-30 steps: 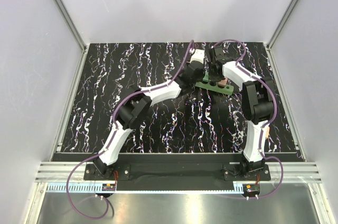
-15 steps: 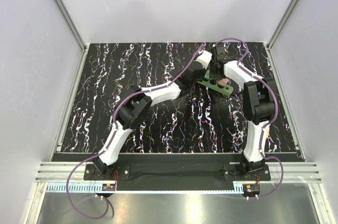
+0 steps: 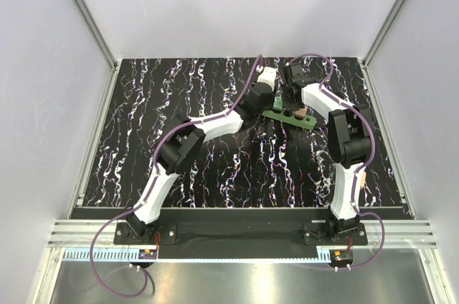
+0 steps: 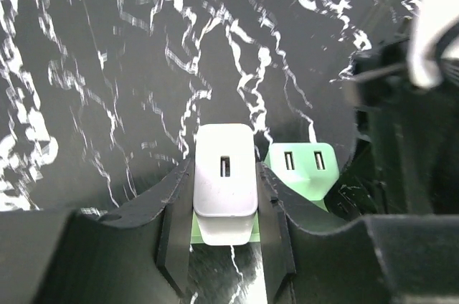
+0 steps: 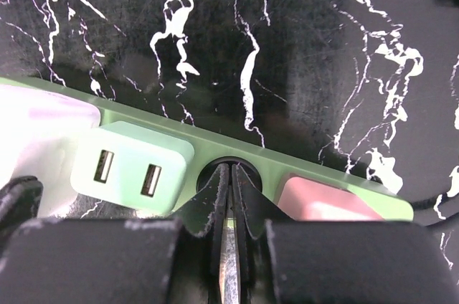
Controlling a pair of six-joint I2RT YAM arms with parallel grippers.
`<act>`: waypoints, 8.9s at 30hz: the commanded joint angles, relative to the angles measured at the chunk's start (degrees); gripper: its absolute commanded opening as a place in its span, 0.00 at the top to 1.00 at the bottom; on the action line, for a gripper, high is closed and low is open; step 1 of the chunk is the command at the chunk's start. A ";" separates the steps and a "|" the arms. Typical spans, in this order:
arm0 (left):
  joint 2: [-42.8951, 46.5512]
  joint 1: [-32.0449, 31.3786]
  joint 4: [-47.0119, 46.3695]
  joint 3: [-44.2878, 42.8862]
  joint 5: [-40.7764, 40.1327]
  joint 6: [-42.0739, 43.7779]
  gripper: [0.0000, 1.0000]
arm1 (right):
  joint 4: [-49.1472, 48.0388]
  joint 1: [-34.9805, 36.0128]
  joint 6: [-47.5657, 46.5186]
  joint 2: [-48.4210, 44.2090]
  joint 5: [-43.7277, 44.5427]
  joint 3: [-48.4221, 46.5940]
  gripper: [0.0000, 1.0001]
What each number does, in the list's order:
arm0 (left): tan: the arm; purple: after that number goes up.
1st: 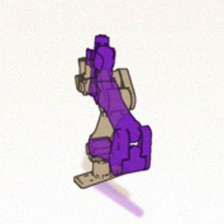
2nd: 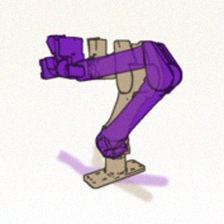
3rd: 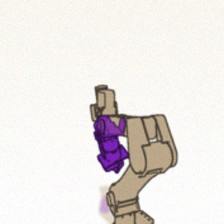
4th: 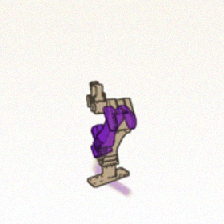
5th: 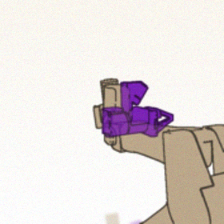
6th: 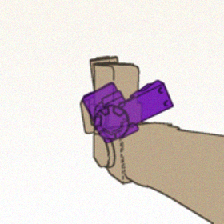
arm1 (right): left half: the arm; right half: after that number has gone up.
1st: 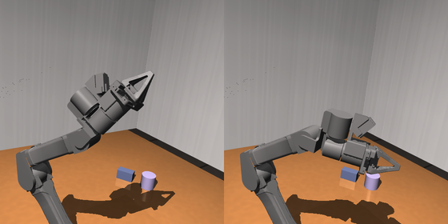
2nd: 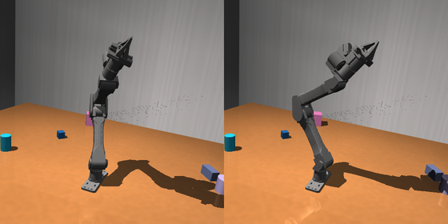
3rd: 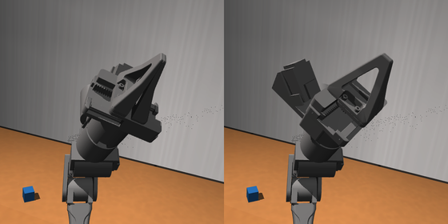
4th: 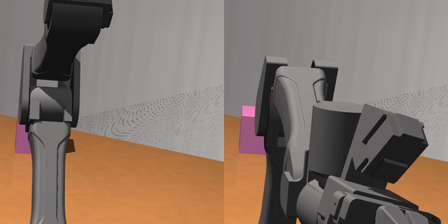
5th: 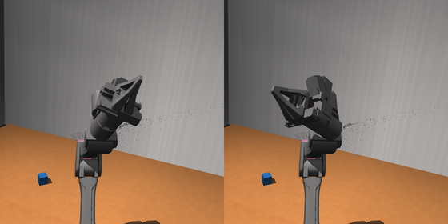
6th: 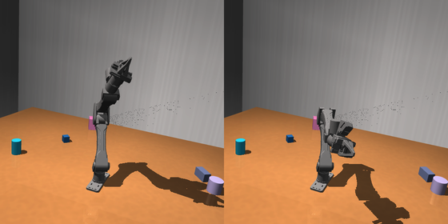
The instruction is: Pull the plug off the socket
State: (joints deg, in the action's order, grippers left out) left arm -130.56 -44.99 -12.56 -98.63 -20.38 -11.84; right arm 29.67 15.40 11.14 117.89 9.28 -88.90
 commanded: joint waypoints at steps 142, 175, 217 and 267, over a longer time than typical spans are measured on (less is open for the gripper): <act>43.65 16.71 1.06 36.14 18.89 -8.56 0.21 | -7.26 0.77 6.36 -25.50 -1.63 19.91 0.30; 2.86 -0.89 7.54 -5.33 14.49 0.06 0.16 | -18.42 -13.20 11.19 -27.81 -0.40 31.86 1.00; -6.72 -1.06 14.40 -15.62 13.17 -3.81 0.22 | -15.79 -13.90 13.74 -17.60 -3.83 27.65 1.00; -3.90 -0.35 7.97 -17.26 11.07 -20.52 1.00 | -13.94 -13.99 12.68 -12.59 -9.10 25.01 1.00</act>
State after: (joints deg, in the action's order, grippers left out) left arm -135.11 -45.58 1.41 -107.48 -12.60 -27.29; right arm 11.22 1.06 24.47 103.20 0.89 -64.20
